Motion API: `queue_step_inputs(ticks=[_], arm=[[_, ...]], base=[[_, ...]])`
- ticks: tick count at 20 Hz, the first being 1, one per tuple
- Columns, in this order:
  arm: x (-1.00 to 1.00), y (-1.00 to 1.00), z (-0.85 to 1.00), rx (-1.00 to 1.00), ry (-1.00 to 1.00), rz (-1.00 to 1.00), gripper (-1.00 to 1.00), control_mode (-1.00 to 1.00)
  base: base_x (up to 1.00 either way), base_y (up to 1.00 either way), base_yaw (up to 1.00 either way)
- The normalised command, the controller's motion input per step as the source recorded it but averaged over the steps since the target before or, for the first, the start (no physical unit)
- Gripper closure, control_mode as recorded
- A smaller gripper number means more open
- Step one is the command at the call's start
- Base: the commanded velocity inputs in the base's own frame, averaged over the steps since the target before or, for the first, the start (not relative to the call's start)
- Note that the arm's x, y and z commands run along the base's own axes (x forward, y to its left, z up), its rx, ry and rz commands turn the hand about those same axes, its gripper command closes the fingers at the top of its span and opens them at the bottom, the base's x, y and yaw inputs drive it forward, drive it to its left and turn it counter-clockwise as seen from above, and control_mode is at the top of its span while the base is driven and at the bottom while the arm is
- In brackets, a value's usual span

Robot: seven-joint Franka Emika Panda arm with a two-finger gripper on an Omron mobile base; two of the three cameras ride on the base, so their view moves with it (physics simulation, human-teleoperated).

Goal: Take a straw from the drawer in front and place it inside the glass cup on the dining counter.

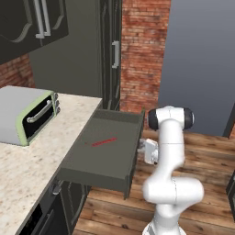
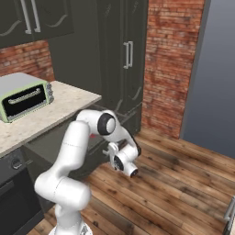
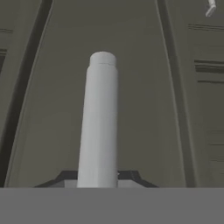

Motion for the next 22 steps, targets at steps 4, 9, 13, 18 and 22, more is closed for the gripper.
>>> queue_step_inputs(ticks=[4,9,13,18,22], arm=[[-0.48,-1.00,0.00,0.00,0.13,-0.02,1.00,-1.00],[-0.39,-1.00,0.00,0.00,0.14,-0.01,1.00,-1.00],[-0.23,-0.89,0.00,0.00,0.12,-0.01,-1.00,-1.00],[-0.52,-0.66,0.25,-0.03,0.01,-0.05,-1.00,-1.00],[-0.70,-0.38,0.84,-0.05,-0.01,-0.04,-1.00,-1.00]], base=[[0.00,0.00,0.00],[0.00,0.00,0.00],[0.00,0.00,0.00],[0.00,0.00,0.00],[0.00,0.00,0.00]])
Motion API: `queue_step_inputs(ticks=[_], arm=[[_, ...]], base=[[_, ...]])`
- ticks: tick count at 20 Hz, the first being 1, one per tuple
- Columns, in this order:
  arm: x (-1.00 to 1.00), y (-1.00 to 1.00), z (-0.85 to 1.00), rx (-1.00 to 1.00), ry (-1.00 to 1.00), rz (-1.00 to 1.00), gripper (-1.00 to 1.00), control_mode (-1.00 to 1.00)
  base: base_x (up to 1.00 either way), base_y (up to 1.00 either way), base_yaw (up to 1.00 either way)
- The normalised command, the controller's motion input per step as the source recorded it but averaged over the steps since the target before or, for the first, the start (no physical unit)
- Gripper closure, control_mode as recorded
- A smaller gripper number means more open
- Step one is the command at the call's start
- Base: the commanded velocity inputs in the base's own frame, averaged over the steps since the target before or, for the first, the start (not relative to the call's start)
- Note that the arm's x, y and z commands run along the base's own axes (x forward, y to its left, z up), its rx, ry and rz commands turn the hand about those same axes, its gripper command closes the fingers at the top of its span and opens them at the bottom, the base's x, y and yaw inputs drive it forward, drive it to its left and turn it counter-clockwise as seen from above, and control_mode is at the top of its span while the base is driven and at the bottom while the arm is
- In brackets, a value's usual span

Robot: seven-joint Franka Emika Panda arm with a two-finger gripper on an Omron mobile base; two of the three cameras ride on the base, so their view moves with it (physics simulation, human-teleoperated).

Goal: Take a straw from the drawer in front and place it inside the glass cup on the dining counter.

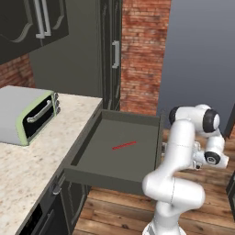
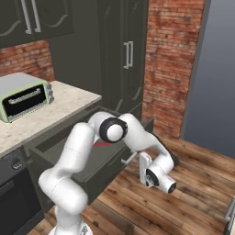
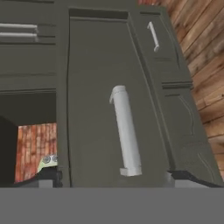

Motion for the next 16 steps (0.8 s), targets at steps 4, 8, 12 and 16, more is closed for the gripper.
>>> queue_step_inputs(ticks=[4,8,12,16], arm=[[-0.74,-0.03,1.00,-0.11,-0.09,-0.03,-1.00,-1.00],[-0.49,0.12,1.00,-0.22,-0.10,-0.01,-1.00,-1.00],[-0.21,0.21,1.00,-0.32,-0.11,0.00,-1.00,-1.00],[-0.03,0.30,1.00,-0.36,-0.12,0.02,-1.00,-1.00]], base=[[0.00,0.00,0.00],[0.00,0.00,0.00],[0.00,0.00,0.00],[0.00,0.00,0.00]])
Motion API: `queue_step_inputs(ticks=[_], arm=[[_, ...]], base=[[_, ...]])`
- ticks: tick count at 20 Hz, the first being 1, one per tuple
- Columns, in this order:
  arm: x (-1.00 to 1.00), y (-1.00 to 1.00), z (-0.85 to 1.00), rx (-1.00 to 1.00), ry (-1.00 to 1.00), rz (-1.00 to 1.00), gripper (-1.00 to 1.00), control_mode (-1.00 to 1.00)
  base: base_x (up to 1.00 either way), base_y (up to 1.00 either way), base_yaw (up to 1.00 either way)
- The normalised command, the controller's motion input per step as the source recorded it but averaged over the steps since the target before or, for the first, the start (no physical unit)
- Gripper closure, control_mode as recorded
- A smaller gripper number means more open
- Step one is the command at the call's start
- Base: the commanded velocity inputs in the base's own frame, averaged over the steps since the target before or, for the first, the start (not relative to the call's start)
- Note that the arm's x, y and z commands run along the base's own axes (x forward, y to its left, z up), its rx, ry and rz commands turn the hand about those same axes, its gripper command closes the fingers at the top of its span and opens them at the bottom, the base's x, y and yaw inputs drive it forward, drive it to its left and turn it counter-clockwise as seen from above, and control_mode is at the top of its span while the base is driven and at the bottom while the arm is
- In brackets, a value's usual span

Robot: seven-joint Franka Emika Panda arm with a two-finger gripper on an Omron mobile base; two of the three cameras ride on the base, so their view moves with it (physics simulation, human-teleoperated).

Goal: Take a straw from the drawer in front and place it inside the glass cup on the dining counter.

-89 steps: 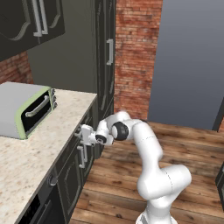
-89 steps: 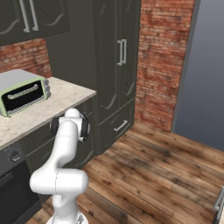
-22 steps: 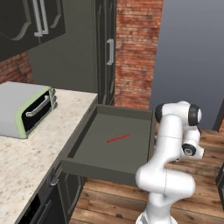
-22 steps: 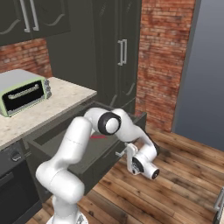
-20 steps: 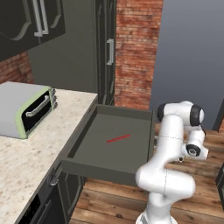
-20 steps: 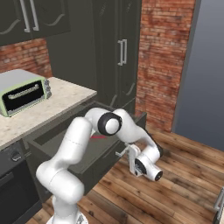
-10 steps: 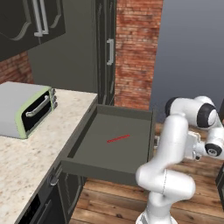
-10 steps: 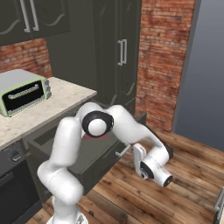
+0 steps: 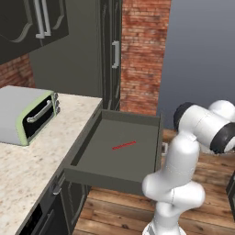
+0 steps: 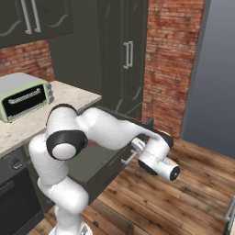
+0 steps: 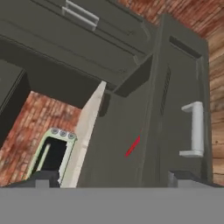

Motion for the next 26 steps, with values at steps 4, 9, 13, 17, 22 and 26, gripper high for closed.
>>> queue_step_inputs(ticks=[4,9,13,17,22,26], arm=[[0.00,0.37,1.00,-0.36,-0.07,0.10,-1.00,-1.00],[0.00,0.50,1.00,-0.39,-0.02,0.19,-1.00,-1.00],[0.00,0.56,1.00,-0.43,0.00,0.25,-1.00,-1.00],[0.00,0.49,0.84,-0.43,0.01,0.28,-1.00,-1.00],[0.00,0.56,0.20,-0.42,0.05,0.28,-1.00,-1.00],[0.24,0.41,0.00,-0.26,0.10,0.35,-1.00,-1.00]], base=[[0.00,0.00,0.00],[0.00,0.00,0.00],[0.00,0.00,0.00],[0.00,0.00,0.00],[0.00,0.00,0.00],[0.00,0.00,0.00]])
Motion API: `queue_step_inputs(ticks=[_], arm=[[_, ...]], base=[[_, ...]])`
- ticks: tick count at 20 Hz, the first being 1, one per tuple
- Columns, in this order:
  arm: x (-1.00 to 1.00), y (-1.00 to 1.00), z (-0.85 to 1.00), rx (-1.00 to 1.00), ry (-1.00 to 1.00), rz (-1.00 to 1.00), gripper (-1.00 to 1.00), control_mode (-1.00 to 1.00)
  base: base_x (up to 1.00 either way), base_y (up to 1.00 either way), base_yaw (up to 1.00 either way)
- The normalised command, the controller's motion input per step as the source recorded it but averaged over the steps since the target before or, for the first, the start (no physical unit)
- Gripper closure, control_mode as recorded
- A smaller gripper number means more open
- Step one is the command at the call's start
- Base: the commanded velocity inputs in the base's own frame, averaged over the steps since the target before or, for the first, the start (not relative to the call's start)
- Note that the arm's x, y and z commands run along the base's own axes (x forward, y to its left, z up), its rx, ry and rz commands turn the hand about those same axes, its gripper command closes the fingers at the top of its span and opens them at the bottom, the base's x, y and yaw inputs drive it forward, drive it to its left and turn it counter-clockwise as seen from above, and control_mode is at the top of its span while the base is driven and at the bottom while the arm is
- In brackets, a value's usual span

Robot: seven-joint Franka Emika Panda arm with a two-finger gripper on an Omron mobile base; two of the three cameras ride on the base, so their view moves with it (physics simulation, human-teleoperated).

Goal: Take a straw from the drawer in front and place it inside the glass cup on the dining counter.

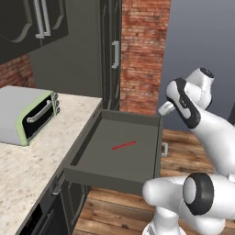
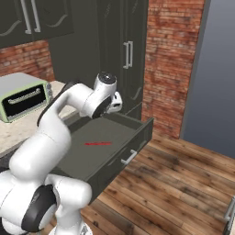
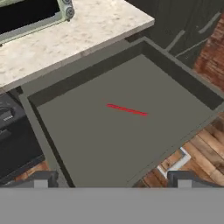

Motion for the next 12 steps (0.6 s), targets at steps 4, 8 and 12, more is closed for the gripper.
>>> queue_step_inputs(ticks=[4,8,12], arm=[[0.53,0.30,-0.21,-0.15,0.21,0.38,-1.00,-1.00],[0.46,0.18,-0.30,-0.02,0.16,0.42,-1.00,-1.00],[0.30,0.26,-0.37,0.00,0.07,0.40,-1.00,-1.00]], base=[[0.00,0.00,0.00],[0.00,0.00,0.00],[0.00,0.00,0.00]])
